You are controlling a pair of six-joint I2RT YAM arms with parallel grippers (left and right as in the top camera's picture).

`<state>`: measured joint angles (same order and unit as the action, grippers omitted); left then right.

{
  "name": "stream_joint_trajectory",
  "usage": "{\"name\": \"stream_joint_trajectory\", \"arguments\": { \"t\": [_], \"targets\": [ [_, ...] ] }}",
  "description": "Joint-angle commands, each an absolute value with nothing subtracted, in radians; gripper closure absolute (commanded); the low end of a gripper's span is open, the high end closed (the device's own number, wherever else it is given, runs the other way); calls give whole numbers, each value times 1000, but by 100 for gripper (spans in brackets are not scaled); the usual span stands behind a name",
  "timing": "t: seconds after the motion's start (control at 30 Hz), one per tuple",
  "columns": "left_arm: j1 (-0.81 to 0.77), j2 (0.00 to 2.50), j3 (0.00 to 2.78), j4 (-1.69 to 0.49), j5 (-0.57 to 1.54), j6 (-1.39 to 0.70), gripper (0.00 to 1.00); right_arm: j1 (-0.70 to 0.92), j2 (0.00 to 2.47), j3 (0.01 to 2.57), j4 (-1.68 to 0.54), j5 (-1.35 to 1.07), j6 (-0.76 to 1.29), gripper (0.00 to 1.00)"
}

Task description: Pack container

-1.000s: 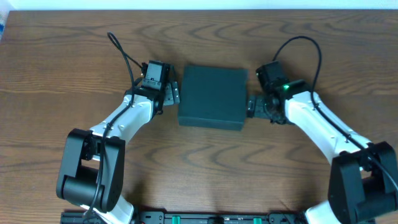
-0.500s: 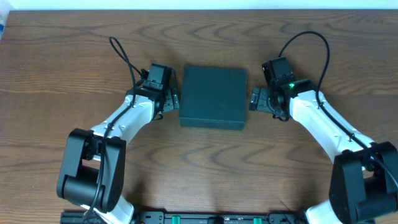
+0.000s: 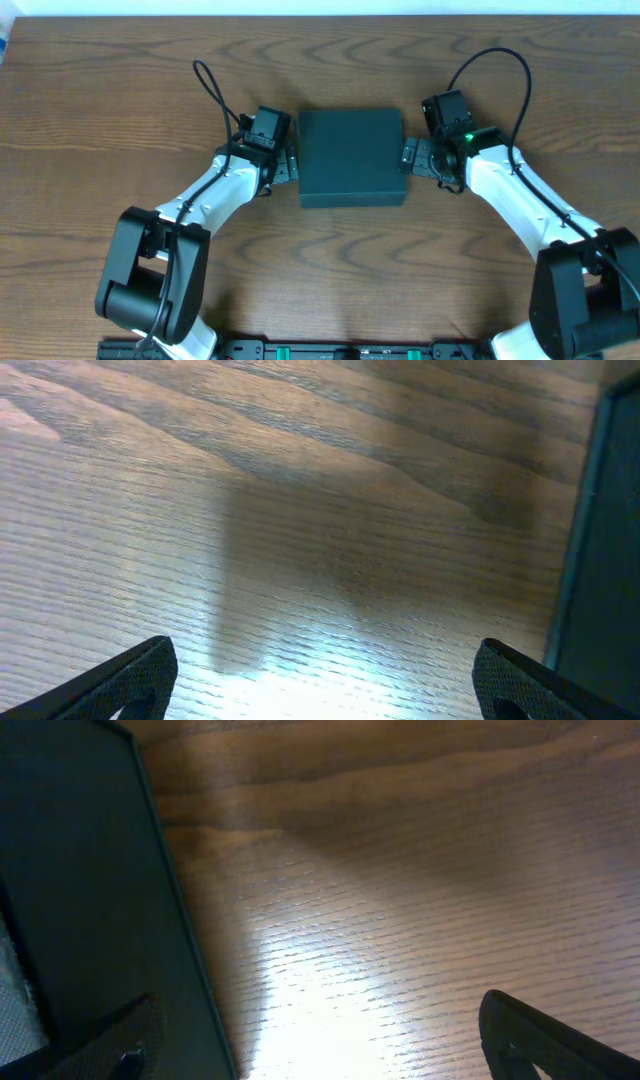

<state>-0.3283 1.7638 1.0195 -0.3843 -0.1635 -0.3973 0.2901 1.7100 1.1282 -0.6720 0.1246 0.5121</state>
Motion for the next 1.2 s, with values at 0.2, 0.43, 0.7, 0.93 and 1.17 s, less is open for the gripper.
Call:
{"name": "stream_joint_trajectory", "arguments": {
  "t": [0.2, 0.43, 0.7, 0.93, 1.17],
  "targets": [
    [-288, 1765, 1031, -315, -217, -358, 5, 282, 1699, 1124, -678, 127, 504, 1],
    [-287, 1711, 1135, -357, -268, -276, 5, 282, 1589, 1128, -690, 156, 498, 1],
    [-288, 1489, 1282, -606, -270, -231, 5, 289, 1235, 1131, -740, 197, 408, 1],
    [-326, 1234, 1282, -811, -265, -186, 5, 363, 925, 1131, -881, 266, 316, 1],
    [-463, 1006, 1277, -940, -265, -178, 5, 442, 636, 1131, -976, 266, 316, 1]
  ]
}}
